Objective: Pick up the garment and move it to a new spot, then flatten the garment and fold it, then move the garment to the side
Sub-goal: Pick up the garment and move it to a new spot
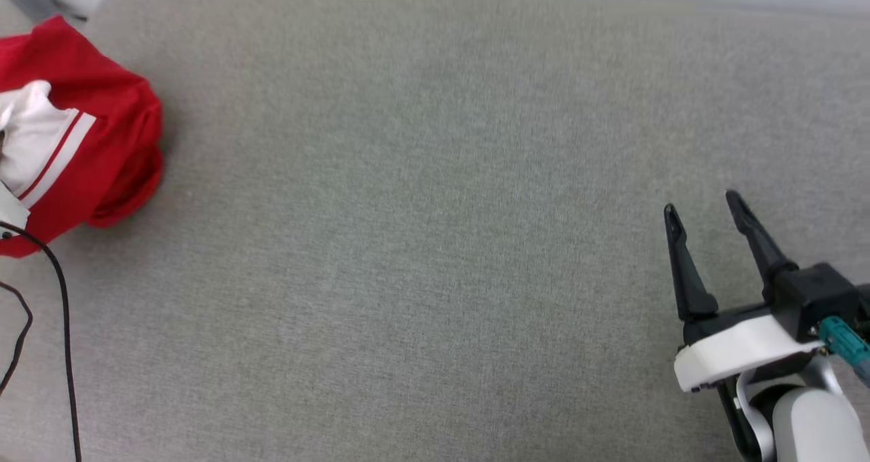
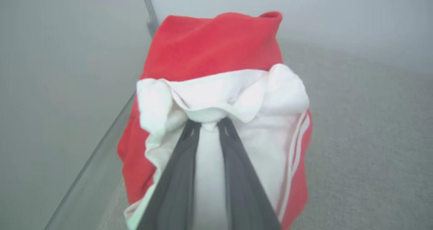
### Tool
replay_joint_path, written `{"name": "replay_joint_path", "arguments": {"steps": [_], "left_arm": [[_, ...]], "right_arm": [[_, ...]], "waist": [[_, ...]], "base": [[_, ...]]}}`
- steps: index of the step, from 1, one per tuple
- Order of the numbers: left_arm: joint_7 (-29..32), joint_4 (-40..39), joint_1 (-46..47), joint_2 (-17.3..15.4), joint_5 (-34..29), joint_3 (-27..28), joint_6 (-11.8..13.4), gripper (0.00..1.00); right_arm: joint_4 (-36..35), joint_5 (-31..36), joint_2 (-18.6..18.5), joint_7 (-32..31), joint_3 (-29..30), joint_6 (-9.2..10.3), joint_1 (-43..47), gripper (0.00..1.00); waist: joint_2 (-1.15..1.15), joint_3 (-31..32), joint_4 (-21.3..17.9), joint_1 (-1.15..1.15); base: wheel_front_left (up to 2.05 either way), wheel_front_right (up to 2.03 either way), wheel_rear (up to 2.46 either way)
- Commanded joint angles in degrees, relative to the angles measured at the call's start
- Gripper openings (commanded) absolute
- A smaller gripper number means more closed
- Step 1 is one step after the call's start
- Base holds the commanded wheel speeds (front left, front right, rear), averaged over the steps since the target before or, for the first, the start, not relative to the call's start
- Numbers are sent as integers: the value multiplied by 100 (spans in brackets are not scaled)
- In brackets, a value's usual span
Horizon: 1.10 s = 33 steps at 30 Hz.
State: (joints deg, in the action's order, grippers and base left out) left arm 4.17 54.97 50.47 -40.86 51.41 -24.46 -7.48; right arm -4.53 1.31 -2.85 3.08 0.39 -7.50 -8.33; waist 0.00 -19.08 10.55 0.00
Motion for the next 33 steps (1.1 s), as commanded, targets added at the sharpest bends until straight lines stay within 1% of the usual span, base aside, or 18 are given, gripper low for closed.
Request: {"name": "replay_joint_path", "arguments": {"steps": [1,5,6,10,14,19,24,29,33], "left_arm": [[-402,27,59,47,-147,-44,40,0],[-1126,-2,96,194,-385,-138,110,0],[-1126,-2,96,194,-385,-138,110,0],[-1588,-87,46,454,-556,-233,271,0],[-1791,-306,-72,671,-704,-320,381,0],[-1891,-826,-317,945,-826,-426,455,0],[-1889,-1421,-741,1317,-824,-610,508,0],[-1646,-1998,-1204,1685,-763,-892,541,0],[-1451,-2413,-1473,2008,-820,-1242,495,0]], "right_arm": [[49,-92,-5,42,14,2,132,100],[100,-183,-4,50,51,2,324,100],[100,-183,-4,50,51,2,324,100],[125,-294,-4,41,84,2,516,100],[140,-350,-3,42,57,2,601,100],[185,-415,-2,59,58,2,740,100],[171,-445,-3,19,128,2,910,100],[111,-484,-3,-5,157,2,985,100],[63,-508,-2,-20,187,2,974,100]], "waist": [[0,448,28,0],[0,824,37,0],[0,824,37,0],[0,1133,28,0],[0,1316,-99,0],[0,1540,-348,0],[0,1702,-608,0],[0,1737,-890,0],[0,1677,-1093,0]], "base": [[0,0,0],[0,0,0],[0,0,0],[0,0,0],[0,0,0],[0,0,0],[0,0,0],[0,0,0],[0,0,0]]}}
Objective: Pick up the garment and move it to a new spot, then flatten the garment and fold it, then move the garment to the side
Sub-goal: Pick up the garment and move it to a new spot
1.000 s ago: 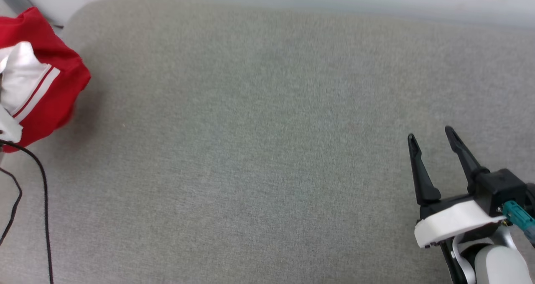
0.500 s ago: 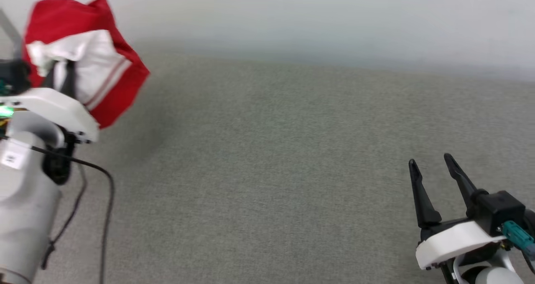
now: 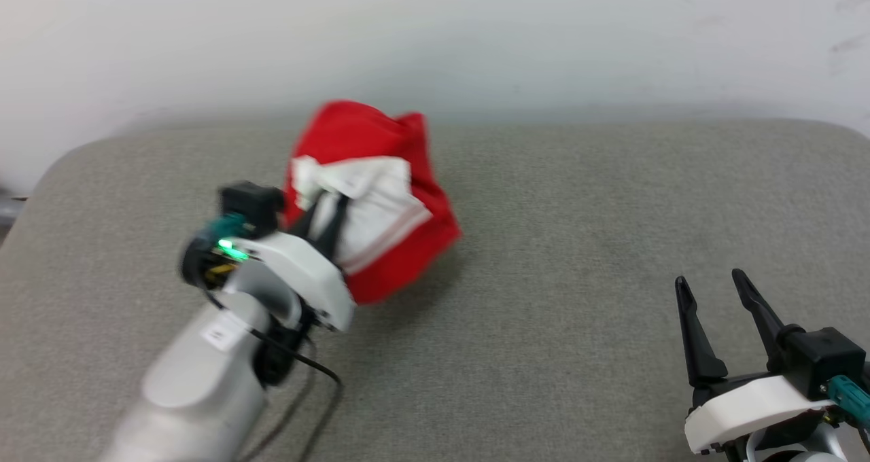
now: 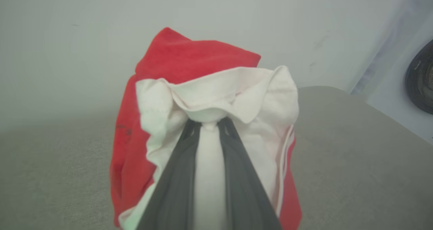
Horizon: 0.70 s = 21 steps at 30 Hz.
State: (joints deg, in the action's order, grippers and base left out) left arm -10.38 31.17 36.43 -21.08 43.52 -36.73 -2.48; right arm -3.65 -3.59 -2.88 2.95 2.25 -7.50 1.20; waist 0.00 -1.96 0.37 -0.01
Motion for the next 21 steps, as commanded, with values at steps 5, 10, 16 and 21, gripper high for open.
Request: {"name": "replay_joint_path", "arguments": {"steps": [5,10,16,21], "left_arm": [[221,-333,-360,416,-149,-513,-55,0],[411,-294,-654,587,-327,-966,-77,0],[476,-53,-847,590,-412,-1237,-156,0],[192,-100,-806,613,-480,-1253,-169,100]], "right_arm": [[-70,-43,1,18,-18,2,-49,100],[-108,-93,0,69,-50,2,-128,100],[-84,-96,1,127,-40,2,-226,100],[6,-97,0,165,-24,2,-260,100]], "waist": [[0,-239,-270,1],[0,-544,-385,1],[0,-808,-352,1],[0,-769,-215,1]], "base": [[0,0,0],[0,0,0],[0,0,0],[0,0,0]]}}
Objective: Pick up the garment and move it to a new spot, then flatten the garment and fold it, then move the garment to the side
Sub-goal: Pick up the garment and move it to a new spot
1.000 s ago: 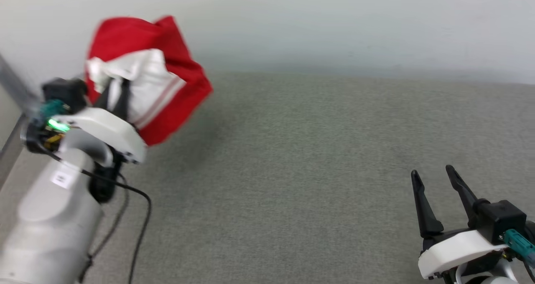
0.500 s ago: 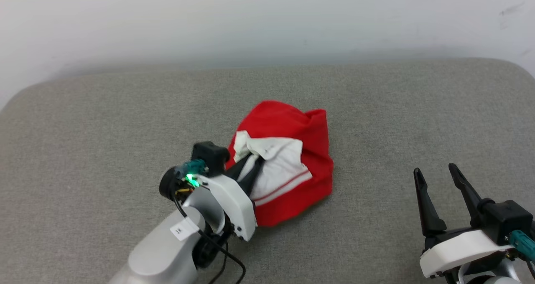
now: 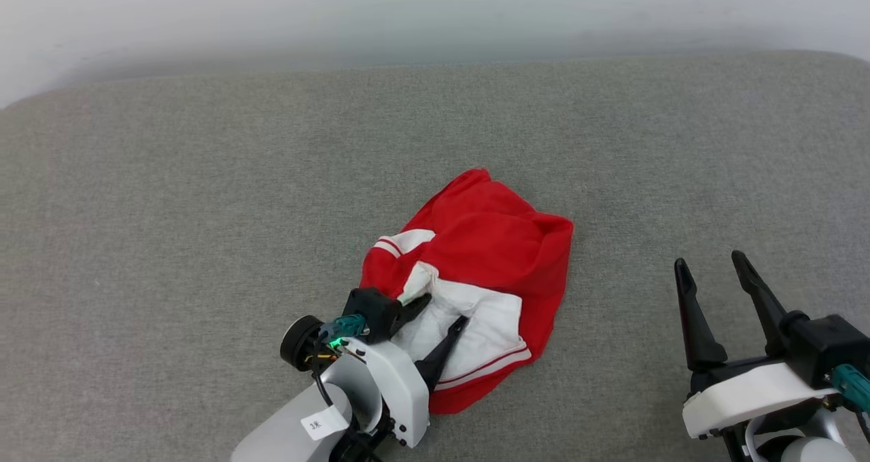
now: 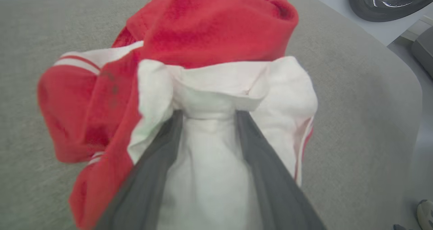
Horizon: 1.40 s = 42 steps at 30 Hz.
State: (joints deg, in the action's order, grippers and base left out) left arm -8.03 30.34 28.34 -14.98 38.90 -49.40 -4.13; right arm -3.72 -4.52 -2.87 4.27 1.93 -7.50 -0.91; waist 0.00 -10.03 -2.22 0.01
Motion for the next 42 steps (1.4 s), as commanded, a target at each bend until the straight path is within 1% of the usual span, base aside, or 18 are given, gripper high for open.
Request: {"name": "replay_joint_path", "arguments": {"steps": [1,6,12,15,18,22,25,30,33,42], "left_arm": [[-136,-50,17,11,-42,27,20,100],[-543,-337,22,26,-190,166,186,100],[-706,-955,-253,-26,-378,539,478,100],[-720,-1412,-473,-53,-514,937,625,100],[-717,-1774,-772,-96,-639,1445,696,100],[-718,-2057,-1109,-149,-870,2042,803,100],[-718,-2126,-1359,-221,-1069,2438,862,100],[-719,-2129,-1822,-256,-1355,2950,898,100],[-719,-2104,-2051,-230,-1464,3181,858,100],[-720,-1976,-2405,-76,-1724,3509,655,100]], "right_arm": [[25,-7,-1,36,8,2,-49,100],[110,2,-1,25,12,2,8,100],[121,7,-1,-42,44,2,158,100],[84,-3,-1,-96,65,2,265,100],[56,-21,0,-143,104,2,366,100],[-12,-21,-1,-214,96,2,449,100],[-48,-17,-2,-257,97,2,487,100],[-63,-34,-1,-285,65,2,550,100],[-68,-45,-1,-314,72,2,598,100],[-113,-103,-1,-328,197,2,772,100]], "waist": [[0,72,77,-1],[0,341,261,-1],[0,682,478,-1],[0,833,582,-1],[0,951,682,-1],[0,1026,763,-1],[0,1058,795,-1],[0,1120,794,-1],[0,1153,788,-1],[0,1217,752,-1]], "base": [[0,0,0],[0,0,0],[0,0,0],[0,0,0],[0,0,0],[0,0,0],[0,0,0],[0,0,0],[0,0,0],[0,0,0]]}}
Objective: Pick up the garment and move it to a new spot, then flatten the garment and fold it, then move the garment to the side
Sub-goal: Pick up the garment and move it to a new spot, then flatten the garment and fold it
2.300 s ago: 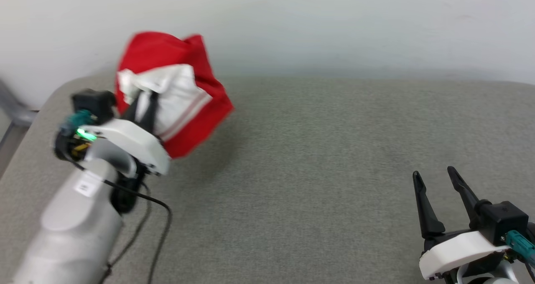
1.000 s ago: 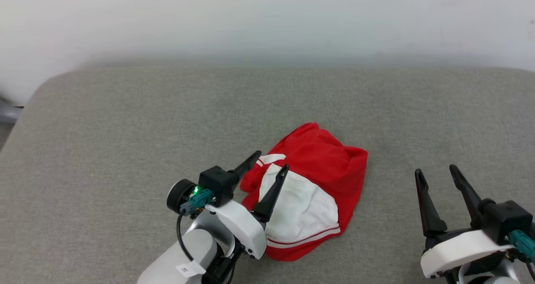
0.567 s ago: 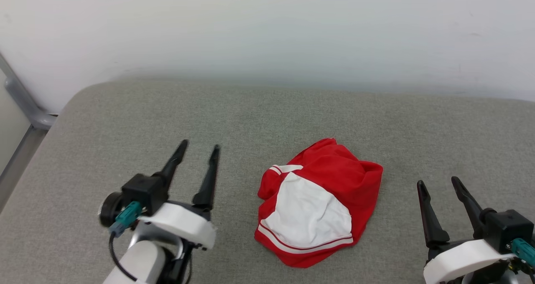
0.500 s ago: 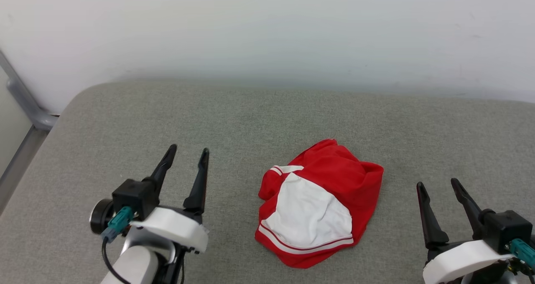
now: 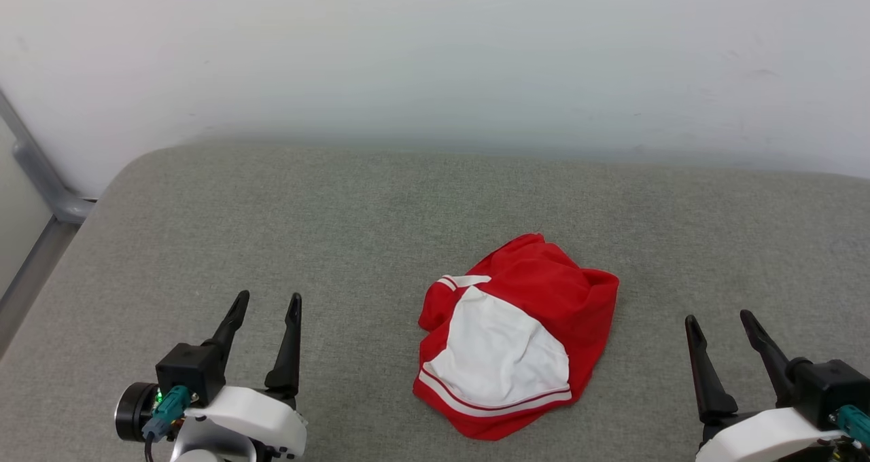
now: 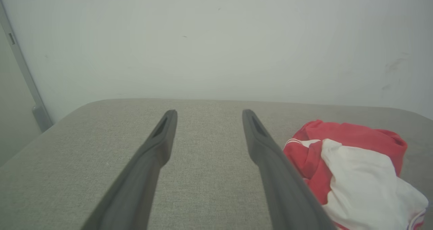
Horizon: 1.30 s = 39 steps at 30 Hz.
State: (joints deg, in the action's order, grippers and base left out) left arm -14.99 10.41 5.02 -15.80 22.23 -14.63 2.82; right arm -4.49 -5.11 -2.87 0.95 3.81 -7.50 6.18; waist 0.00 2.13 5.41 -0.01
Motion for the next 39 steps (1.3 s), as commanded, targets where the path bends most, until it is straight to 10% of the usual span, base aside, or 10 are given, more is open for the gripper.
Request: {"name": "replay_joint_path", "arguments": {"steps": [1,17,39], "left_arm": [[-23,27,-86,21,-70,59,-73,100],[-23,102,24,278,-337,309,-391,100],[-17,9,380,874,-673,746,-842,100]], "right_arm": [[-40,-53,-1,4,10,2,73,100],[138,-263,0,-375,-105,2,-115,100],[830,-1048,-1069,-3748,-2502,2,-2224,100]], "waist": [[0,-3,-19,1],[0,-79,22,1],[0,-887,962,1]], "base": [[0,0,0],[0,0,0],[0,0,0]]}}
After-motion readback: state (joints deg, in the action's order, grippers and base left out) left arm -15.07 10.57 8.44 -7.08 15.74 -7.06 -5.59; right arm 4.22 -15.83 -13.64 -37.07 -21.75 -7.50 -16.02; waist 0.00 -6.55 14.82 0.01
